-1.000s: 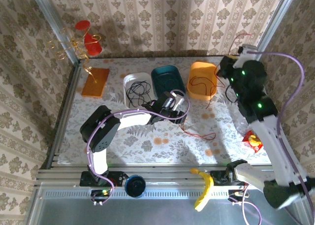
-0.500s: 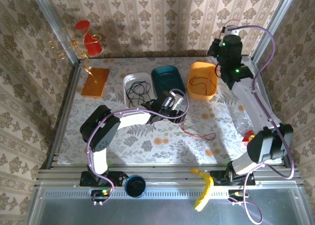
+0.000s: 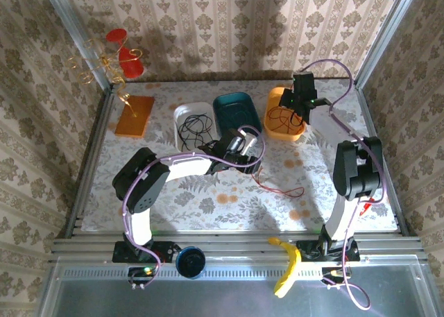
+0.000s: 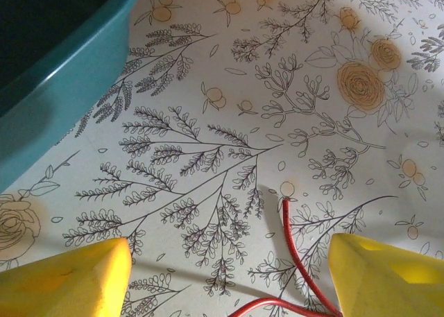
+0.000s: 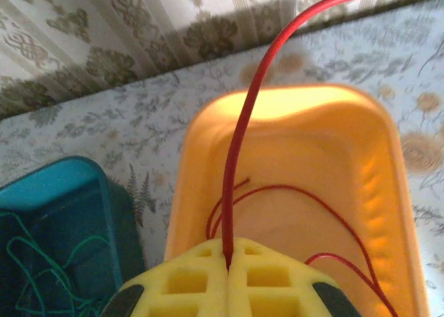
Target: Untangle the cables
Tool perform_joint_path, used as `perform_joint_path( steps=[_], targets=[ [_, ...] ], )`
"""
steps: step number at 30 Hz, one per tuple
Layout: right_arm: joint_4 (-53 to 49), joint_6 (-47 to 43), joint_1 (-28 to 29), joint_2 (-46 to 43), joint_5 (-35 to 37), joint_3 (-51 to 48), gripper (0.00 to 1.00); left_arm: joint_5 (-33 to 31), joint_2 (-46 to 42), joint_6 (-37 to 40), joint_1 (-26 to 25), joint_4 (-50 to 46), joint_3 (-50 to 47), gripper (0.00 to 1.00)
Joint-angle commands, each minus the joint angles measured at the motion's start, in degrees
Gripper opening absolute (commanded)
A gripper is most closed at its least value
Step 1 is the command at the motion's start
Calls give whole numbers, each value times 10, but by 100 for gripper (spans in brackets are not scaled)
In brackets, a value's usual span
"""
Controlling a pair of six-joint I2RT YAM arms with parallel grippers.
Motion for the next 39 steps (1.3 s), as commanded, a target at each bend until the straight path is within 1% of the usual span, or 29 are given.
perform_joint_path(
  steps=[1,4,5,6,7,8,9,11,16,21,24,27,28,30,32,34,39],
  targets=[
    [-20,40,-15,31,-35,19,0,4,4,-8,4,3,-8,76],
    [-34,50,-22,58,-48,41,1,6,2,-6,4,1,-7,76],
    [-36,54,-24,63,-54,46,7,8,2,-4,4,-1,-6,76],
    [-38,58,-25,65,-61,50,20,7,0,-3,5,-3,-4,76],
    [-38,61,-25,63,-64,51,30,6,0,-2,5,-5,-5,76],
    [-36,64,-26,57,-65,48,36,6,-3,-1,5,-6,-5,77],
    [-35,67,-25,47,-65,42,39,5,-5,1,5,-8,-5,77],
    [-33,72,-25,17,-58,25,43,4,-7,3,5,-10,-4,77],
    [-30,62,-22,-95,-42,-63,45,11,-8,16,5,-21,-4,77],
    [-99,59,-1,-236,-45,-182,45,37,-10,53,0,-42,-4,77],
    [-142,41,38,-334,-75,-271,45,22,-20,51,-3,-36,-18,77],
    [-185,16,106,-395,-126,-346,46,-2,-45,2,13,24,-61,77],
    [-197,9,131,-402,-143,-364,46,-17,-54,-14,18,45,-74,77],
    [-231,-8,179,-404,-148,-383,48,-47,-72,-31,24,75,-94,77],
    [-265,-32,213,-392,-105,-378,50,-81,-84,-38,25,86,-99,77],
    [-265,-38,216,-374,-108,-383,53,-106,-91,-38,27,87,-97,77],
    [-252,-44,228,-307,-111,-380,56,-140,-108,-32,30,90,-95,77]
  ],
)
